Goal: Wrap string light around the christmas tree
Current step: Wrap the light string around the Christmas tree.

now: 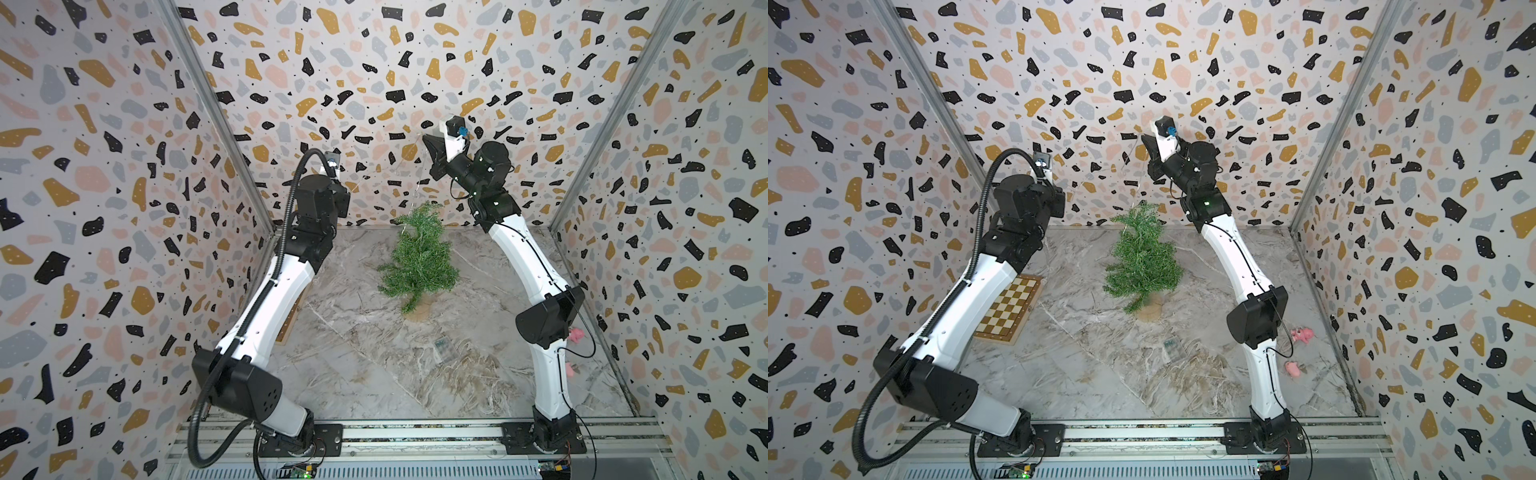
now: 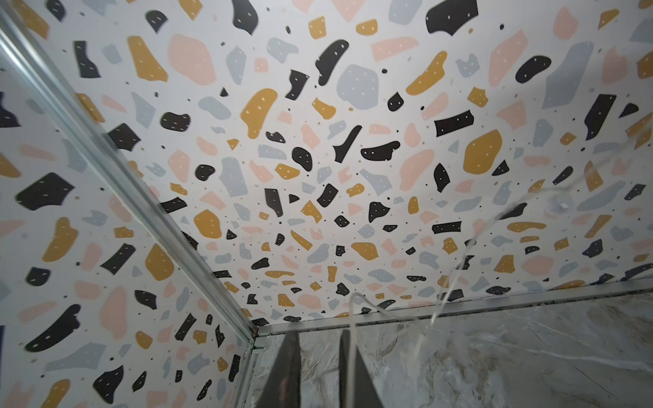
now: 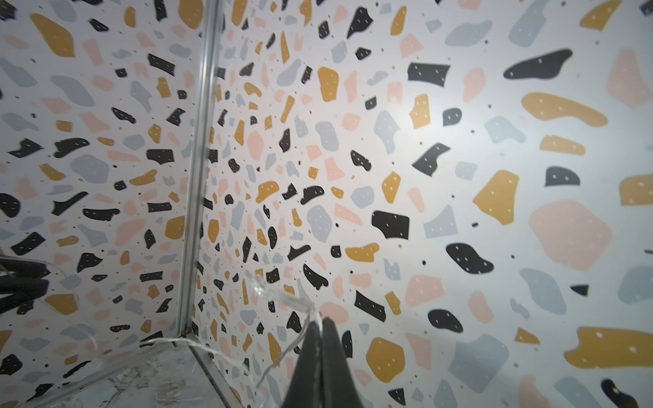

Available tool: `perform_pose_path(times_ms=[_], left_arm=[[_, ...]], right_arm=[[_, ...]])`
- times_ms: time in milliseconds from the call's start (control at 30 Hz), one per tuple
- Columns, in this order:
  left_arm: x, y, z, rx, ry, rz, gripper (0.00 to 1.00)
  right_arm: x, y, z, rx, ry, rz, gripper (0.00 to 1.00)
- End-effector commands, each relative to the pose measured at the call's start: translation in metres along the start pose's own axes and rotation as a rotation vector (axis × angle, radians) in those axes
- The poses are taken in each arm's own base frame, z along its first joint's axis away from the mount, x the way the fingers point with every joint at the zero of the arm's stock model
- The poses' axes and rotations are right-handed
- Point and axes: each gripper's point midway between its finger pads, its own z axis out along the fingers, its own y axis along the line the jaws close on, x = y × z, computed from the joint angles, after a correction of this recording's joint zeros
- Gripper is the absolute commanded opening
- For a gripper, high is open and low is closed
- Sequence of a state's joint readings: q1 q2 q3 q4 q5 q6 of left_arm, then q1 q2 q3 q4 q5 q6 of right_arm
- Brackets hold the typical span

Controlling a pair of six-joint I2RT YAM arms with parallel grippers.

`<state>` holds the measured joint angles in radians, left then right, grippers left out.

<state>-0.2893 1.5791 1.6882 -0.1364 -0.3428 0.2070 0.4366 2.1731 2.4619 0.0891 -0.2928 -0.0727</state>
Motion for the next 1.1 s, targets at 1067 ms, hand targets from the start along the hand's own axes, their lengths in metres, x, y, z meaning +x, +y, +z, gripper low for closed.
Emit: perform_pose_path(times_ms=[1067], left_arm=[[-0.181,-0.002,-0.068,0.348,-0.341,-0.194,0.00]], right_arm=[[-0.035,-0.083,-0.148,0.257,0.018,0.122,0.00]])
